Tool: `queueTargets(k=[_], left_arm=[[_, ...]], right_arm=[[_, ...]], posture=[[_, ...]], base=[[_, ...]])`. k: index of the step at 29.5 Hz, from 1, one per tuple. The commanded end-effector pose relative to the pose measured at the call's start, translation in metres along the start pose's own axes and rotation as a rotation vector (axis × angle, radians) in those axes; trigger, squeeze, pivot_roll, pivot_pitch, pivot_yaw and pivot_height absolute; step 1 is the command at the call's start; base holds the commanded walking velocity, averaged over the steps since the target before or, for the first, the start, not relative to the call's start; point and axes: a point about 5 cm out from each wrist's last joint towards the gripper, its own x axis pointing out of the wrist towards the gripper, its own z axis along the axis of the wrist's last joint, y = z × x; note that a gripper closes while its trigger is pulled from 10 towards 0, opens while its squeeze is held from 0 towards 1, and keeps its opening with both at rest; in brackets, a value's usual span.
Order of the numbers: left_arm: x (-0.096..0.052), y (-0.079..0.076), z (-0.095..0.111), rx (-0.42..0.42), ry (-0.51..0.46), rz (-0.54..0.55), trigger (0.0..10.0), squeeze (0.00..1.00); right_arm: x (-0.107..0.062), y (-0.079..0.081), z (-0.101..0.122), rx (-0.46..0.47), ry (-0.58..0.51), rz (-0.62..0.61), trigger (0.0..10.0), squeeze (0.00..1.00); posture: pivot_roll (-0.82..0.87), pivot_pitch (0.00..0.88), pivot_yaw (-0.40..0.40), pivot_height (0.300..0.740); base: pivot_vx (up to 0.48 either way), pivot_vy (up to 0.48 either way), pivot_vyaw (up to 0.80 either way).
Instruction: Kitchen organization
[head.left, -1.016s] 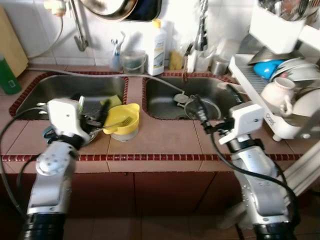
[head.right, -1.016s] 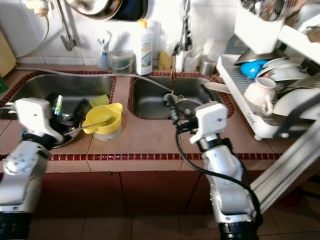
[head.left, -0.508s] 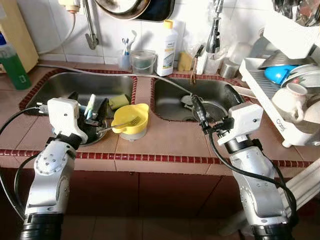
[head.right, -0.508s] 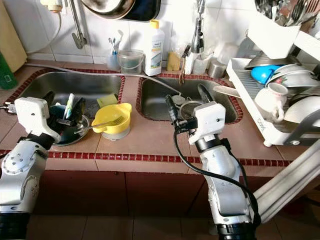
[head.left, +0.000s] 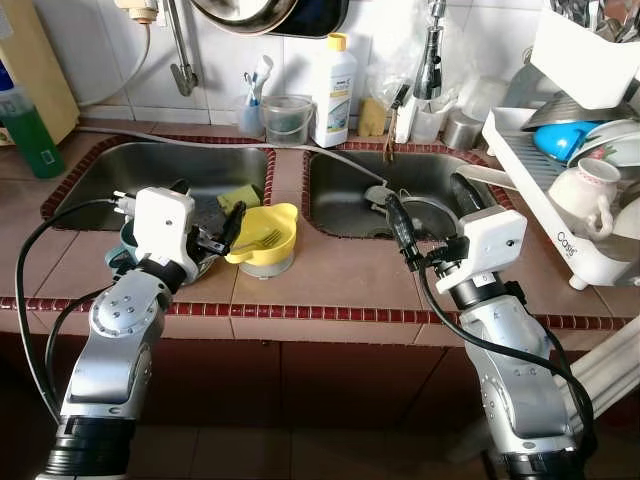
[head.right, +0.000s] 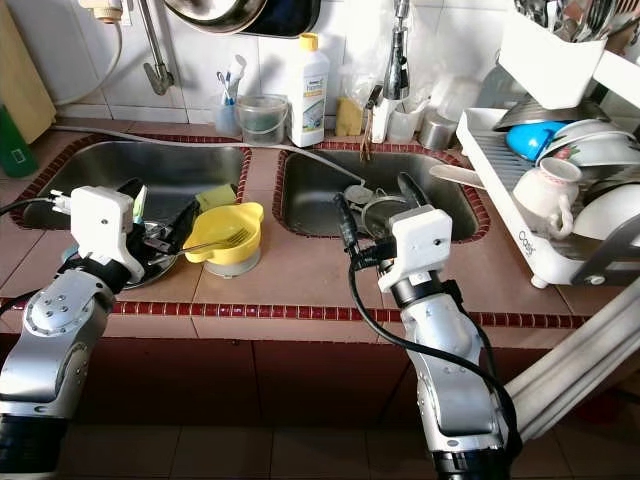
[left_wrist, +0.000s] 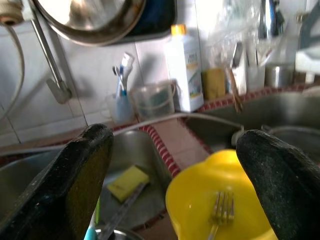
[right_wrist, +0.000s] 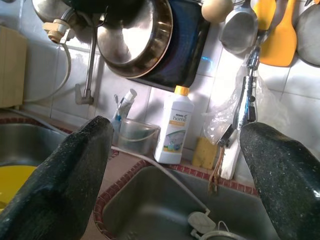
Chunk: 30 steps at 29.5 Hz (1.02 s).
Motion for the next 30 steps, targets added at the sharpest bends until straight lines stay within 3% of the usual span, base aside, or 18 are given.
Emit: queueTargets(k=[1,14,24,30], left_arm=[[0.006,-0.002,0.0,0.008,0.028,0.0,10.0,0.0],[0.019,0.005,0.0,0.005,0.054,0.089,10.0,0.0],[0.021,0.016,0.006,-0.01,0.014,0.151,10.0,0.0],[0.022,0.018,0.002,0.011,0.05,0.178,10.0,0.0]], right_arm=[[0.001,0.0,0.007,-0.001,-0.024,-0.011,10.0,0.0],[0.0,0.005,0.011,0.023,-0.036,-0.03,10.0,0.0],[0.001,0.006,0.011,0.029,-0.031,-0.03,10.0,0.0],[0.002,0.007,0.011,0.035,-0.031,-0.028,10.0,0.0]], posture=[[-0.17,0.038,0.0,0.74],[-0.18,0.034,0.01,0.74],[-0.18,0.03,0.005,0.74],[-0.18,0.025,0.004,0.74]], base=[[0.0,0.0,0.0],[0.0,0.0,0.0],[0.0,0.0,0.0],[0.0,0.0,0.0]])
